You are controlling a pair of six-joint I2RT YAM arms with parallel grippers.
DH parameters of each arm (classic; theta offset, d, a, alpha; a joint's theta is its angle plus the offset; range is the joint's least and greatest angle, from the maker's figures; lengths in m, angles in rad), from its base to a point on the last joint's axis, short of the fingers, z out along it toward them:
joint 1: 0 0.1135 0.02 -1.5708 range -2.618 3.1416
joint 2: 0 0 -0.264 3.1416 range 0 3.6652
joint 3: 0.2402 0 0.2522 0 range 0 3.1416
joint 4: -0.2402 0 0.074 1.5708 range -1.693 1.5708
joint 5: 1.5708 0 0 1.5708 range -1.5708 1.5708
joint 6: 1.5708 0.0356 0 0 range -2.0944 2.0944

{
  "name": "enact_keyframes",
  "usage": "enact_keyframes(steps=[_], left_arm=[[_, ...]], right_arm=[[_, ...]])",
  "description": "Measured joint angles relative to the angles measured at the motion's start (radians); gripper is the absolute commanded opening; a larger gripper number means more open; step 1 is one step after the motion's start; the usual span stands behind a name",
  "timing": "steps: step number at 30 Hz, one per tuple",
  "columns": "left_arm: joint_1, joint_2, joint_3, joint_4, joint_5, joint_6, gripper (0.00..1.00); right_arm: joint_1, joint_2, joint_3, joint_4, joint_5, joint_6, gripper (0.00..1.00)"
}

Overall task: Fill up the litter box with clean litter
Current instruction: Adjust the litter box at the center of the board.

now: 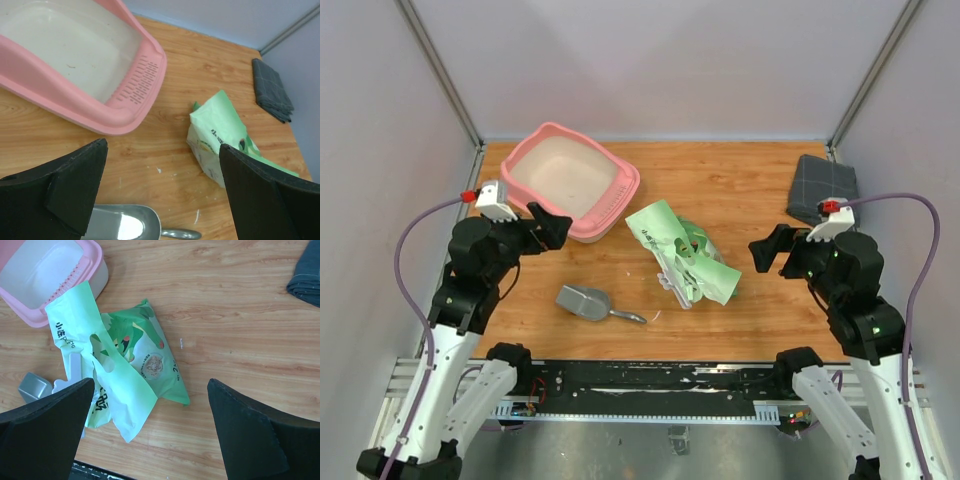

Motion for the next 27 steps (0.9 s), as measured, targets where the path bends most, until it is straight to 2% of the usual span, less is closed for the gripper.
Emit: enact_keyframes(steps=[4,8,10,15,19,23,27], left_arm=[[0.000,0.075,0.006,0.027,-0.064,-0.011,0.86],[-0.001,0.180,0.020,0.118,-0.047,-0.048,0.66],[-0.001,0.240,0.034,0.165,-0.029,-0.072,0.60],[-0.001,0.462,0.100,0.286,-0.002,-0.117,0.52],[-0.001,0.662,0.179,0.332,-0.011,-0.149,0.56],[-0.002,0.865,0.294,0.339,-0.010,-0.185,0.45],[-0.002,0.995,0.356,0.325,-0.010,-0.208,0.48]], right_arm=[[0.000,-0.016,-0.013,0.007,0.005,0.003,0.98],[0.000,-0.053,-0.040,0.024,0.002,0.009,0.98],[0.000,-0.064,-0.049,0.029,-0.005,0.009,0.98],[0.000,-0.083,-0.072,0.037,-0.037,0.007,0.99],[0.000,-0.104,-0.105,0.058,-0.089,0.008,0.99],[0.000,-0.113,-0.140,0.080,-0.146,0.008,0.99],[0.000,-0.113,-0.157,0.084,-0.179,0.008,0.99]])
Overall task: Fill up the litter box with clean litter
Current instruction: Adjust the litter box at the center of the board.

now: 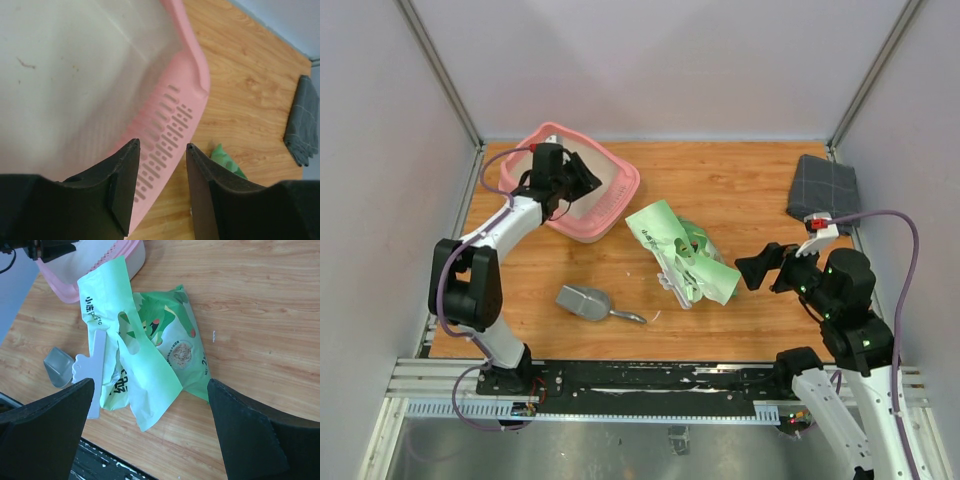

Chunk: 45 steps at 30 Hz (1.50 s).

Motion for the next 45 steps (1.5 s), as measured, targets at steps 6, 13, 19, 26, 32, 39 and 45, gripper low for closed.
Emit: enact_keyframes(steps=[6,13,19,26,32,39,45], left_arm=[[-0.001,0.010,-0.070,-0.031,-0.047,-0.052,0.49],[-0.002,-0.026,-0.149,-0.037,-0.083,-0.086,0.51],[-0.003,-0.059,-0.167,-0.071,-0.141,-0.080,0.52],[-0.003,-0.188,-0.254,-0.162,-0.266,-0.074,0.53],[0.001,-0.370,-0.383,-0.237,-0.418,-0.095,0.60],[0.096,-0.571,-0.512,-0.292,-0.499,-0.123,0.65],[0.131,-0.658,-0.533,-0.346,-0.540,-0.128,0.72]], right_arm=[[0.000,-0.022,-0.014,0.000,-0.010,-0.010,0.99],[0.000,-0.024,-0.014,0.000,-0.011,-0.016,0.99],[0.000,-0.037,-0.014,0.000,-0.011,-0.022,0.99],[0.000,-0.045,-0.014,-0.001,-0.011,-0.024,0.99],[0.000,-0.035,-0.014,-0.014,-0.012,-0.024,0.99],[0.000,-0.027,-0.014,-0.036,-0.044,-0.018,0.98],[0.000,-0.023,-0.018,-0.032,-0.092,0.004,0.99]])
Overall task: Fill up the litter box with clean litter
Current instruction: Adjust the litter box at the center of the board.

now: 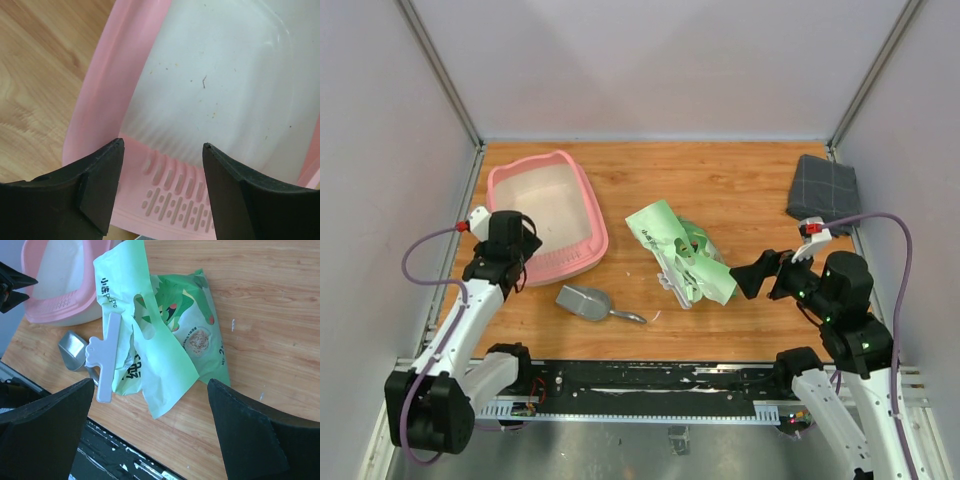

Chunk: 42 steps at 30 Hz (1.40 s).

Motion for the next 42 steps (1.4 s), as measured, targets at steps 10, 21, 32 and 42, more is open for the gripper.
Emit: enact_keyframes(steps=[10,21,32,42], left_arm=[[0.049,-0.039,0.001,-0.053,-0.108,0.000,0.73],[0.137,-0.098,0.012,-0.085,-0.119,0.011,0.67],[0.132,-0.200,0.053,0.143,0.440,0.124,0.17],[-0.032,0.184,0.042,0.373,0.615,0.061,0.34]], right_arm=[[0.060,0.021,-0.013,-0.007,-0.016,0.004,0.99],[0.262,0.111,-0.011,-0.005,0.080,0.018,0.99],[0.467,0.236,-0.008,0.016,0.248,0.022,0.98],[0.473,0.195,-0.007,0.024,0.300,0.021,0.99]])
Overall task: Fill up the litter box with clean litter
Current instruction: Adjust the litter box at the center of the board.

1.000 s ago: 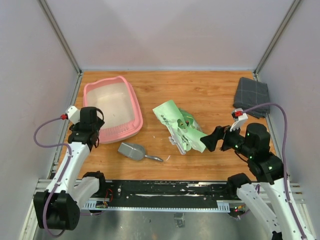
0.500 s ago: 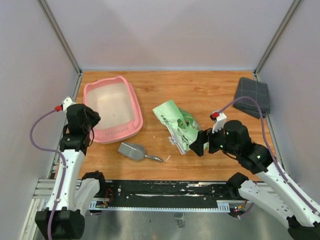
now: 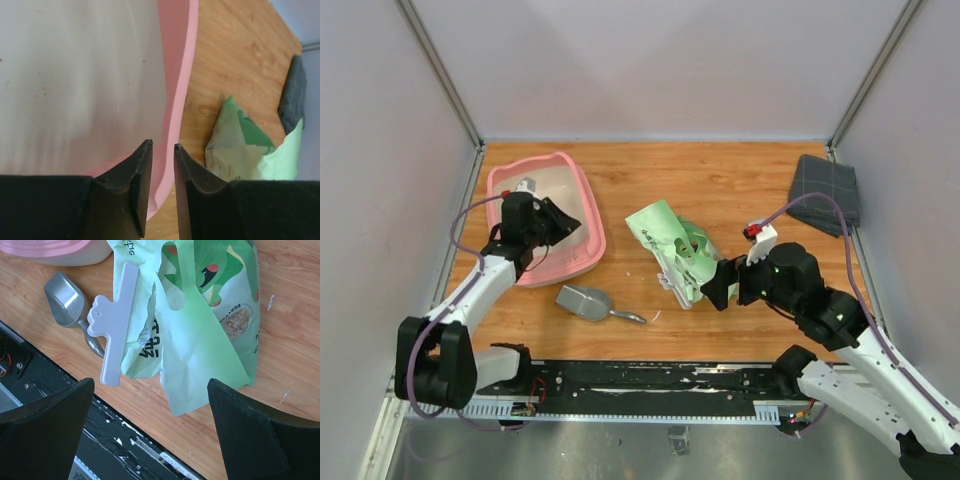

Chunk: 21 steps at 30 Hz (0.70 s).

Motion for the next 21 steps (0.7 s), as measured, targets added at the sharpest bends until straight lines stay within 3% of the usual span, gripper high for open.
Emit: enact_keyframes(steps=[2,11,21], left_arm=[[-0.025,0.043,0.000,0.006,0.014,-0.002,0.39],[-0.193,0.064,0.031,0.088,0.032,0.032,0.41],[-0.219,0.362,0.208,0.099,-0.018,0.072,0.42]], right_arm=[[0.000,-0.001,0.000,-0.001,0.005,0.000,0.99],[0.000,0.000,0.010,-0.001,0.016,-0.008,0.98],[0.000,-0.013,0.010,-0.002,0.019,-0.008,0.99]])
